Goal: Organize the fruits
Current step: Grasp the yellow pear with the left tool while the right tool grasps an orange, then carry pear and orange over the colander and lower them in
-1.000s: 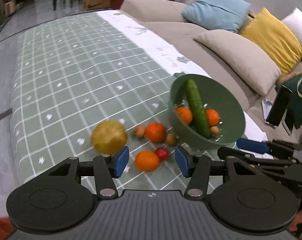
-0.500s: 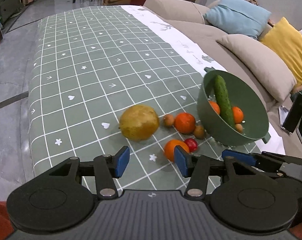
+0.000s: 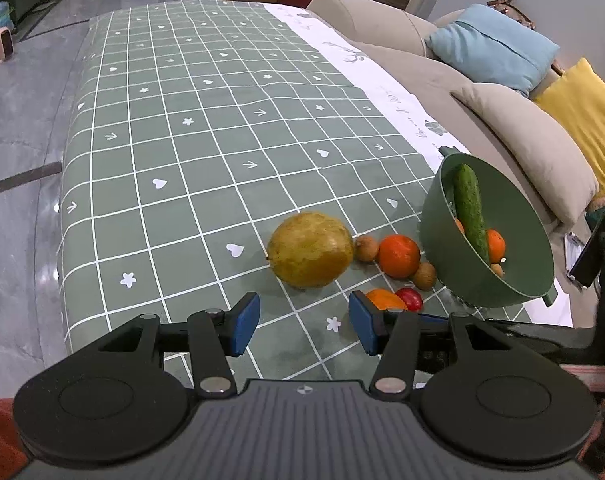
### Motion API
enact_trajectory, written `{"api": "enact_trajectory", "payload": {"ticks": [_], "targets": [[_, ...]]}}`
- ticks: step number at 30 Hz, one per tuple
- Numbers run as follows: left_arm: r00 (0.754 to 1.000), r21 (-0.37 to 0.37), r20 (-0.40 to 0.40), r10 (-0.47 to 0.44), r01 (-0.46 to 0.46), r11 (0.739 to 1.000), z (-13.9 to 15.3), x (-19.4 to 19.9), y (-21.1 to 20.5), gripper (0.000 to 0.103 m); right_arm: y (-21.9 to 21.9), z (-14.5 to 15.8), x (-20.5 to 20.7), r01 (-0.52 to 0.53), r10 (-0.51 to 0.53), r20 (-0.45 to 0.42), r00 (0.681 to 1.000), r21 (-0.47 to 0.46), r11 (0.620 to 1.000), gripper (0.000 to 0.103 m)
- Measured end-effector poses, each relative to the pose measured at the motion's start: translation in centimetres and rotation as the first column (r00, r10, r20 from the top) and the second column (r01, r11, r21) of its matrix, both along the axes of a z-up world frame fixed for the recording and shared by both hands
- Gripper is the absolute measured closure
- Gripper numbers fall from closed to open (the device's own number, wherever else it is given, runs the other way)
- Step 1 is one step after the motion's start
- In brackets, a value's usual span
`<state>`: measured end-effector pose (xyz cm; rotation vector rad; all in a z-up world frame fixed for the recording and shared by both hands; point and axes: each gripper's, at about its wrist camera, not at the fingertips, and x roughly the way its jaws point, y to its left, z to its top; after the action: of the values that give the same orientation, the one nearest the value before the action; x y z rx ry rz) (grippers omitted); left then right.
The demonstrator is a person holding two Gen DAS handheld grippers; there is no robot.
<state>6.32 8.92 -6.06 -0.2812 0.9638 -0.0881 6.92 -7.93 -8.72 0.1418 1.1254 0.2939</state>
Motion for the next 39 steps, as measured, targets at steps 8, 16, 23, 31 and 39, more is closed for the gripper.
{"api": "enact_trajectory", "payload": {"ticks": [8, 16, 23, 31, 39], "targets": [[0.999, 0.008, -0.002, -0.047, 0.047, 0.999, -0.6, 1.0, -0.4, 0.043, 0.6, -0.7, 1.0, 0.019, -0.02, -0.01, 1.0, -0.031, 0.999, 0.062], [0.988, 0.141, -0.01, -0.152, 0.152, 0.978, -1.5, 3.1, -2.3, 0.031, -2.0, 0.4, -0.4, -0.024, 0.022, -0.032, 0.999, -0.064, 0.998, 0.063], [0.953, 0.361, -0.006, -0.304, 0.285, 0.888, -2.5, 4.8, -4.9, 0.028, -5.6, 0.3, -1.4, -0.015, 0.009, -0.049, 0.999, -0.122, 0.992, 0.063], [0.902, 0.467, -0.06, -0.428, 0.405, 0.786, -3.5, 6.4, -7.5, 0.023, -7.2, -0.2, -1.1, -0.012, 0.007, -0.07, 0.998, -0.075, 0.997, 0.062], [0.895, 0.486, -0.118, -0.431, 0.43, 0.761, -4.5, 7.8, -8.6, 0.027, -8.0, -0.1, -0.9, -0.006, 0.004, -0.077, 0.997, -0.023, 1.0, 0.062]]}}
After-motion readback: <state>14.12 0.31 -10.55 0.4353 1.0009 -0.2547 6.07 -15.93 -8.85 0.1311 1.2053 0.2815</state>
